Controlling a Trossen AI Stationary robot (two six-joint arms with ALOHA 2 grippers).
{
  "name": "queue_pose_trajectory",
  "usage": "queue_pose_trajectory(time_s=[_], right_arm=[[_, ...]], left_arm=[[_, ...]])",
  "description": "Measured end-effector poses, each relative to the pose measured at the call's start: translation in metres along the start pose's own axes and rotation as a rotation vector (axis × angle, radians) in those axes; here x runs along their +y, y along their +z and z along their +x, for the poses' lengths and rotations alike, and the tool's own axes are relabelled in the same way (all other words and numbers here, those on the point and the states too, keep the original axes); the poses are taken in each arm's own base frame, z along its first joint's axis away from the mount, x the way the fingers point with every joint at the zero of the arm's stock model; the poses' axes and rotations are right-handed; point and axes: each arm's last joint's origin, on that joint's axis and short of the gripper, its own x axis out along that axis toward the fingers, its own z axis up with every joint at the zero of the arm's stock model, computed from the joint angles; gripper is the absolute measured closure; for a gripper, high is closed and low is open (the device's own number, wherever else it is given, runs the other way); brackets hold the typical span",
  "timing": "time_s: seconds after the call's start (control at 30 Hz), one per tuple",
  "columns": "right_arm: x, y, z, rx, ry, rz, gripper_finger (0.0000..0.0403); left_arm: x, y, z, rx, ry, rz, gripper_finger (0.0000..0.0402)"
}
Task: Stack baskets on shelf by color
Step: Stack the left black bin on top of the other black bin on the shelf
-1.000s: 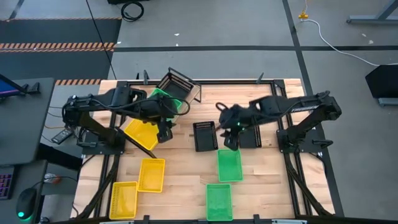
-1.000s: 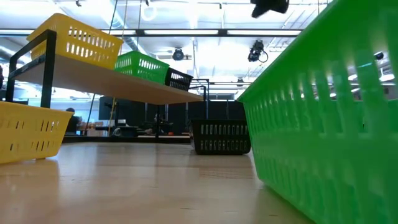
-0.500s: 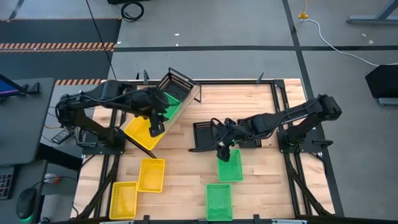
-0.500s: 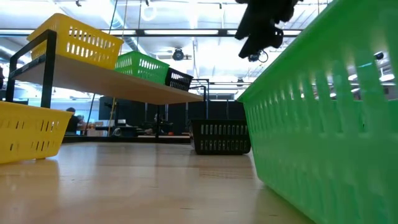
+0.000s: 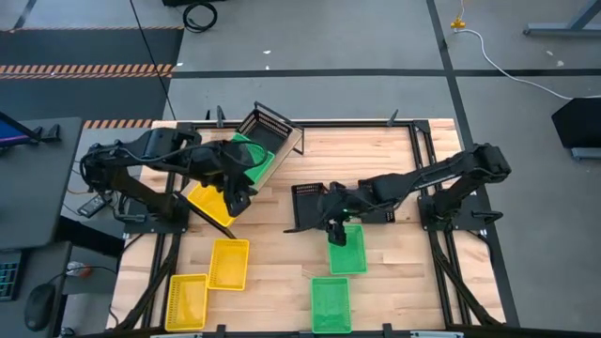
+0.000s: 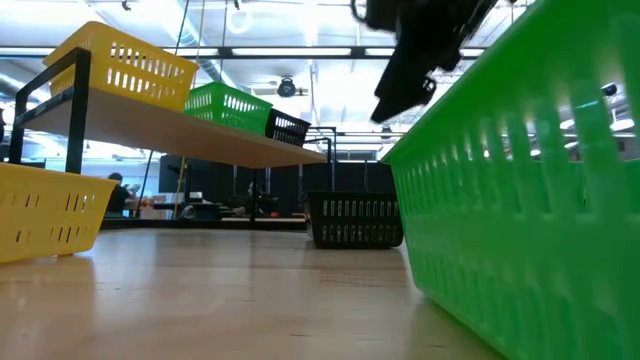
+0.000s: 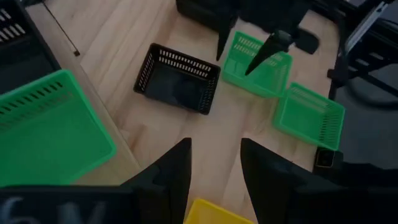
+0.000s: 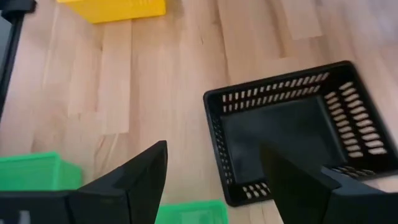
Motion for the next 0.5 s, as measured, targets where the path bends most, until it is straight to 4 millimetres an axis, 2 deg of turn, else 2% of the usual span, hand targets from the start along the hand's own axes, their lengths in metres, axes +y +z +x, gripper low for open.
queue_pose_trajectory(time_s=[0.27, 0.5], right_arm=[[-0.004, -0.007, 0.038, 0.086, 0.083, -0.055, 0.0142], [-0.007, -0.017, 0.062, 0.154, 0.029, -0.062, 0.0148]], left_arm=[[-0.003, -0.006, -0.004, 0.021, 0.002, -0.103, 0.0260], [-0.010, -0.016, -0.014, -0.001, 0.002, -0.162, 0.0261]])
